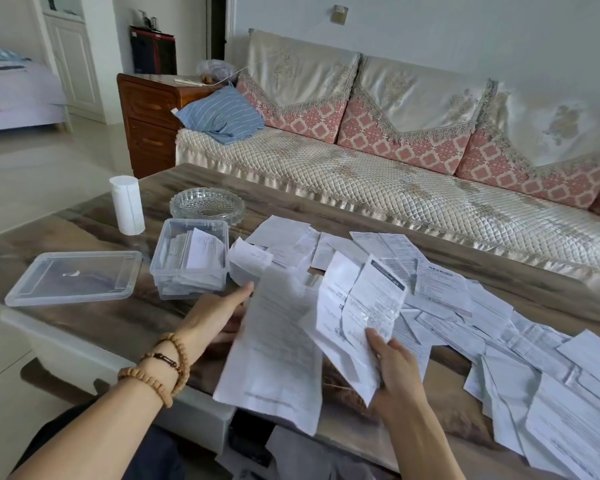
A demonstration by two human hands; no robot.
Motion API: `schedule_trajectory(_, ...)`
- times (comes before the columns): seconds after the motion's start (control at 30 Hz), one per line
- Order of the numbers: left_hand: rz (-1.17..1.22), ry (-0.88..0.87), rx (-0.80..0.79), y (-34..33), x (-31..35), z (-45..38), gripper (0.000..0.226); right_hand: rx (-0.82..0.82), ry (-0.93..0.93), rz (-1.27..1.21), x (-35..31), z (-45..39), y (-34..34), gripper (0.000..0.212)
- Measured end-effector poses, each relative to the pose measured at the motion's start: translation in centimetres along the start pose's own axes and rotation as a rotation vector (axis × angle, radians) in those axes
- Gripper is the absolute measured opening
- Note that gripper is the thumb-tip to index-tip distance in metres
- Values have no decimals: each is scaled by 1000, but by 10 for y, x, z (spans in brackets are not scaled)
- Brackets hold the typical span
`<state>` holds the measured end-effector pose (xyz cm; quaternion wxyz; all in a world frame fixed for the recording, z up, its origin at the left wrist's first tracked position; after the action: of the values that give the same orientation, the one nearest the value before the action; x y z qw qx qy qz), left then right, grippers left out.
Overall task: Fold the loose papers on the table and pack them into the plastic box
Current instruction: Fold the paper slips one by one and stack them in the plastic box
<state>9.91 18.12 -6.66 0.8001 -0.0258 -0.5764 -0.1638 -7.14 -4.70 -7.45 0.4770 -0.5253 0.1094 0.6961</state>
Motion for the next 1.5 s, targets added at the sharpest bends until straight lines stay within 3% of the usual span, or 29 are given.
schedule_trajectory(0.1, -286, -236, 160, 18, 29, 7, 61, -17, 3, 22, 9, -1, -4, 26)
schedule_trajectory(0.17, -417, -461, 357, 36, 54, 23, 42, -31, 9, 6, 13, -3, -8, 27)
schedule_trajectory(0.23, -340, -569, 452, 49, 69, 38, 22, -75, 5, -28, 16, -3, -17, 26)
schedule_trajectory(0.3, -180, -521, 376, 50, 63, 35, 33, -142, 41, -25, 18, 1, -33, 26)
schedule_trajectory(0.37, -9, -369, 178, 40, 49, 26, 54, -162, 153, 77, 17, 7, -50, 34)
schedule_trajectory(0.43, 22, -264, -12, 21, 35, 22, 75, -154, 274, 246, 17, 15, -64, 55)
schedule_trajectory(0.5, -3, -269, -132, 1, 27, 26, 80, -169, 344, 328, 18, 20, -72, 82)
schedule_trajectory(0.6, -12, -283, -144, -16, 18, 32, 89, -238, 386, 354, 15, 26, -75, 102)
schedule_trajectory(0.67, 64, -310, -157, -28, 17, 39, 70, -320, 440, 398, 11, 34, -75, 101)
schedule_trajectory(0.73, 101, -359, -159, -36, 17, 47, 67, -366, 462, 422, 9, 39, -71, 101)
schedule_trajectory(0.8, 56, -403, -129, -38, 21, 50, 82, -274, 453, 402, 5, 36, -56, 107)
schedule_trajectory(0.87, -72, -437, -195, -43, 30, 54, 94, -138, 325, 306, -1, 28, -34, 109)
schedule_trajectory(0.93, -273, -486, -326, -56, 37, 56, 93, -201, 118, 118, -2, 24, -19, 94)
schedule_trajectory(1.0, -517, -597, -452, -76, 49, 62, 77, -278, 58, 69, -15, 28, -4, 62)
schedule_trajectory(1.13, -839, -739, -605, -118, 68, 75, 51, -268, 204, 403, -50, 28, 32, 29)
schedule_trajectory(1.2, -892, -788, -577, -138, 75, 81, 41, -265, 294, 559, -62, 28, 42, 14)
schedule_trajectory(1.27, -811, -841, -498, -147, 83, 84, 32, -197, 388, 549, -71, 22, 55, 7)
schedule_trajectory(1.33, -574, -807, -423, -145, 86, 81, 29, -89, 487, 405, -80, 17, 72, 2)
schedule_trajectory(1.43, -148, -600, -314, -132, 73, 74, 29, 33, 509, 215, -82, 16, 92, 5)
schedule_trajectory(1.5, -23, -484, -287, -138, 51, 75, 25, 41, 465, 197, -70, 19, 96, 11)
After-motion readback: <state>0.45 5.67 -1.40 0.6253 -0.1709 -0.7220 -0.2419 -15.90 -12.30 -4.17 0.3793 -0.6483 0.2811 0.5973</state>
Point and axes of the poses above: each hand's wrist, its own z-axis away from the middle knuckle, its own y-axis out of the back of the hand, x = y × z, the point moved 6 cm from there along -z, towards the middle knuckle, and after that the axes turned 6 degrees about x, right-handed, at the moved point
